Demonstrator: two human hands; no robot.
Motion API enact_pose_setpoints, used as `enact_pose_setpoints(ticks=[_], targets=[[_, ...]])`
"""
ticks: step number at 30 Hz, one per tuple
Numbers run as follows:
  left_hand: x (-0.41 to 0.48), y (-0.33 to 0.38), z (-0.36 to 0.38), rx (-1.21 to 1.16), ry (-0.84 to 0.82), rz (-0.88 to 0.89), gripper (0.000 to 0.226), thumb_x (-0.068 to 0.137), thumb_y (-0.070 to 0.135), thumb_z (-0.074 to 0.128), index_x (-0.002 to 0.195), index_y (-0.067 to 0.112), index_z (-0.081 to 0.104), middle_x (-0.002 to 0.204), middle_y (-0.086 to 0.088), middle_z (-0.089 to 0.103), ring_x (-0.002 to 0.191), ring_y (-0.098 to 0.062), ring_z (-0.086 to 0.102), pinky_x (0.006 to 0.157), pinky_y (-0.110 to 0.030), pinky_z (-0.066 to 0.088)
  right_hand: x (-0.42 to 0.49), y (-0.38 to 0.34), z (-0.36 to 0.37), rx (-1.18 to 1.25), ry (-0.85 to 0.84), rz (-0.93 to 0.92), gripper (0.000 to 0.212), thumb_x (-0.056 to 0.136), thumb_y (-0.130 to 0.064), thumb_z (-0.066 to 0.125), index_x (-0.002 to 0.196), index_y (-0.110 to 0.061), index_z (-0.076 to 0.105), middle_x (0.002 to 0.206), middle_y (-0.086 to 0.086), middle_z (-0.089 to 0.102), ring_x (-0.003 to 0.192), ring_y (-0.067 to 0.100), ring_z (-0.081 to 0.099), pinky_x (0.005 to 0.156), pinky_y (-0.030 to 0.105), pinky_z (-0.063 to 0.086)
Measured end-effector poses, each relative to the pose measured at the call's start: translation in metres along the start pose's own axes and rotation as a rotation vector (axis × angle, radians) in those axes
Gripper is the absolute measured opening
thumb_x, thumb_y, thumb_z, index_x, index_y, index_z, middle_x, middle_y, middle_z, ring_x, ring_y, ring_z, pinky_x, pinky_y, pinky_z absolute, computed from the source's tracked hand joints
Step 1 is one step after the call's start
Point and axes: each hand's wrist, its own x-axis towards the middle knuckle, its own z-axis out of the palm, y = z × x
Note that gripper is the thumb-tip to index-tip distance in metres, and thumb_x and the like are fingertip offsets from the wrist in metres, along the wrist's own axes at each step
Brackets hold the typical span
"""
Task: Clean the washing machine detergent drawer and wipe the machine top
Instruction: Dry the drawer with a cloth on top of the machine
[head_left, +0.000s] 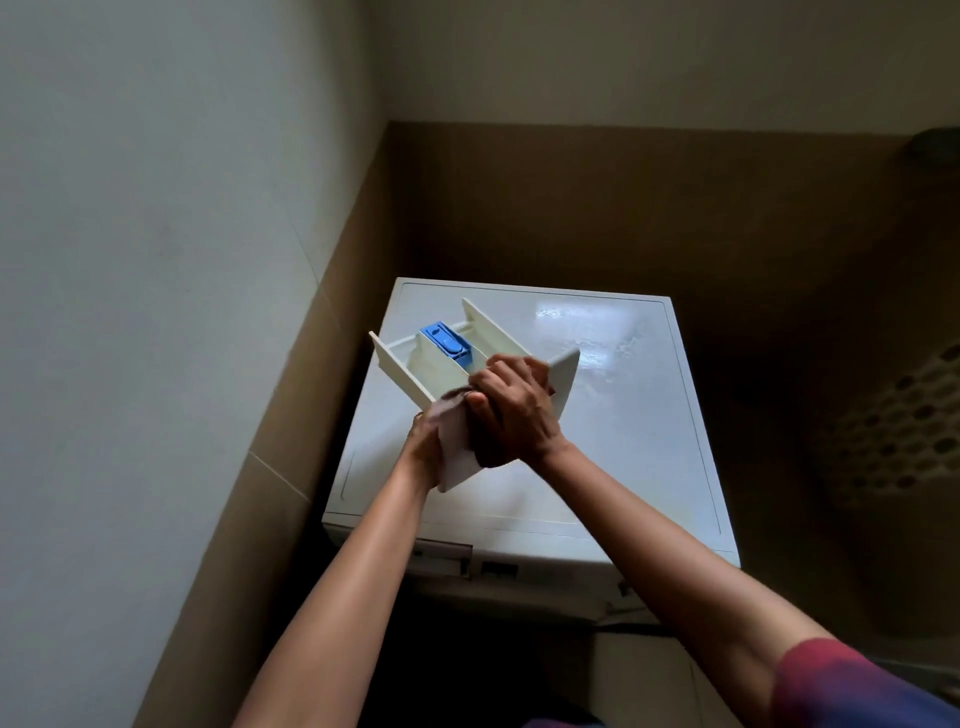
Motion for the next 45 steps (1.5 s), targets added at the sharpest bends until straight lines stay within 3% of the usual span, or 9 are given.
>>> enact_pose_setpoints(ticks=[9, 12, 16, 21, 26, 32, 36, 40, 45], targets=[[-0.002, 0.022, -0.015, 0.129, -0.031, -0.069, 0.039, 0.087, 0.020, 0.053, 0.115, -0.006, 0.062, 0.097, -0.021, 0.062, 0.082, -0.031, 0.058, 0.072, -0.037, 0.048, 0.004, 0.091, -0.030, -0.018, 0.009, 0.103, 0.034, 0.095, -0.028, 0.043, 0.097, -0.007, 0.070, 0.090, 0.011, 0.066, 0.093, 0.027, 0.048, 0.086, 0.038, 0.036], [-0.001, 0.018, -0.019, -0.024, -0.106, 0.017, 0.023, 0.087, 0.019, 0.057, 0.102, 0.011, 0.073, 0.082, -0.008, 0.073, 0.064, -0.019, 0.069, 0.056, -0.027, 0.055, 0.007, 0.103, -0.029, 0.049, 0.033, 0.406, 0.037, 0.096, -0.029, 0.042, 0.102, 0.000, 0.065, 0.097, 0.020, 0.059, 0.095, 0.035, 0.051, 0.082, 0.036, 0.035], [0.007, 0.014, -0.027, -0.351, 0.007, -0.017, 0.031, 0.092, 0.032, 0.055, 0.074, 0.019, 0.076, 0.070, -0.004, 0.074, 0.057, -0.021, 0.070, 0.050, -0.035, 0.056, 0.016, 0.100, -0.039, 0.299, 0.419, 0.929, 0.030, 0.101, -0.019, 0.042, 0.108, 0.009, 0.052, 0.106, 0.027, 0.052, 0.096, 0.035, 0.055, 0.073, 0.017, 0.032], [0.009, 0.034, -0.007, -0.421, -0.006, 0.005, 0.039, 0.093, 0.040, 0.049, 0.078, 0.018, 0.078, 0.075, -0.005, 0.075, 0.064, -0.023, 0.072, 0.055, -0.039, 0.058, 0.001, 0.016, -0.018, 0.427, 0.405, 0.502, 0.028, 0.095, -0.016, 0.047, 0.117, 0.000, 0.054, 0.110, -0.002, 0.041, 0.100, -0.005, 0.046, 0.089, 0.024, 0.045], [0.008, 0.015, -0.004, -0.101, -0.009, 0.000, 0.049, 0.105, 0.031, 0.018, 0.145, 0.008, 0.036, 0.089, -0.003, 0.057, 0.086, -0.021, 0.057, 0.096, -0.039, 0.040, -0.018, -0.041, 0.016, 0.072, 0.116, -0.046, 0.040, 0.086, -0.027, 0.056, 0.125, -0.030, 0.047, 0.124, 0.007, 0.034, 0.102, 0.027, 0.048, 0.077, 0.036, 0.052], [0.001, 0.032, 0.012, -0.231, -0.108, 0.045, 0.042, 0.102, 0.038, 0.029, 0.127, 0.018, 0.057, 0.106, -0.005, 0.067, 0.102, -0.030, 0.064, 0.084, -0.045, 0.052, 0.012, 0.000, 0.006, 0.068, 0.151, 0.326, 0.034, 0.093, -0.025, 0.054, 0.126, -0.027, 0.063, 0.128, 0.005, 0.039, 0.106, 0.037, 0.053, 0.085, 0.047, 0.050], [-0.004, 0.016, 0.003, -0.350, -0.028, 0.006, 0.024, 0.095, 0.035, 0.047, 0.089, 0.022, 0.065, 0.075, -0.001, 0.072, 0.069, -0.023, 0.067, 0.065, -0.036, 0.058, 0.028, 0.044, -0.002, 0.143, 0.143, 0.584, 0.035, 0.098, -0.030, 0.046, 0.131, -0.028, 0.057, 0.129, 0.010, 0.046, 0.116, 0.031, 0.045, 0.086, 0.044, 0.049], [-0.009, 0.011, -0.001, -0.363, -0.012, -0.021, 0.017, 0.091, 0.037, 0.052, 0.092, 0.024, 0.063, 0.079, 0.002, 0.068, 0.071, -0.020, 0.063, 0.070, -0.031, 0.050, 0.023, 0.076, -0.003, 0.217, 0.203, 0.678, 0.034, 0.100, -0.026, 0.044, 0.130, -0.020, 0.057, 0.118, 0.013, 0.049, 0.109, 0.028, 0.050, 0.086, 0.034, 0.045], [-0.009, 0.012, -0.019, -0.400, 0.047, -0.005, 0.041, 0.095, 0.035, 0.047, 0.069, 0.018, 0.074, 0.067, -0.001, 0.072, 0.058, -0.019, 0.068, 0.056, -0.030, 0.057, -0.016, 0.105, 0.000, 0.154, -0.003, 0.922, 0.031, 0.101, -0.031, 0.040, 0.122, -0.016, 0.056, 0.111, 0.018, 0.048, 0.100, 0.036, 0.056, 0.084, 0.035, 0.045]])
